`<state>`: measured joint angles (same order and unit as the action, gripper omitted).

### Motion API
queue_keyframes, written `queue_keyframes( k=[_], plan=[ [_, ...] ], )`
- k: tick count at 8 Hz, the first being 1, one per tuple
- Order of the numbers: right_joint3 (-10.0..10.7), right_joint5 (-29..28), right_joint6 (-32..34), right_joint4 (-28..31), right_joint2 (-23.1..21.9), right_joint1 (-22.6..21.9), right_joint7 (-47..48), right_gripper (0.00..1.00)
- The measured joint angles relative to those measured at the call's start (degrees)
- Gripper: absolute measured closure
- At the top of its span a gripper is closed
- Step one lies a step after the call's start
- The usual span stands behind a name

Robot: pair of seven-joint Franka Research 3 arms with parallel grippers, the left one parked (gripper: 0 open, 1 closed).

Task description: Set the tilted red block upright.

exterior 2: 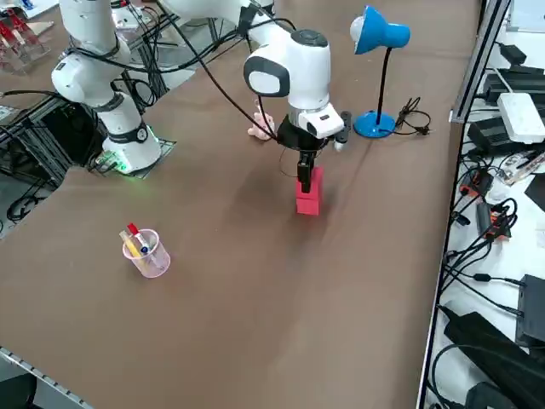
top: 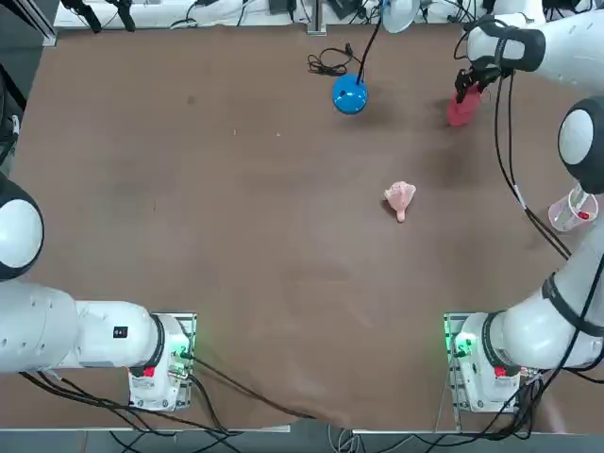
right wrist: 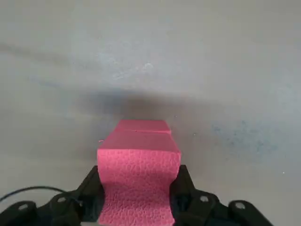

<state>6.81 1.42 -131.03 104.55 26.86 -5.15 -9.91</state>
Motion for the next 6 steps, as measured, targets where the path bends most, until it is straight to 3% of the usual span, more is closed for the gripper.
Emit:
queue_keyframes(
  k=[6],
  plan=[
    [0.01, -0.02, -0.48, -0.02, 0.38, 0.06, 0.0, 0.3]
  ],
)
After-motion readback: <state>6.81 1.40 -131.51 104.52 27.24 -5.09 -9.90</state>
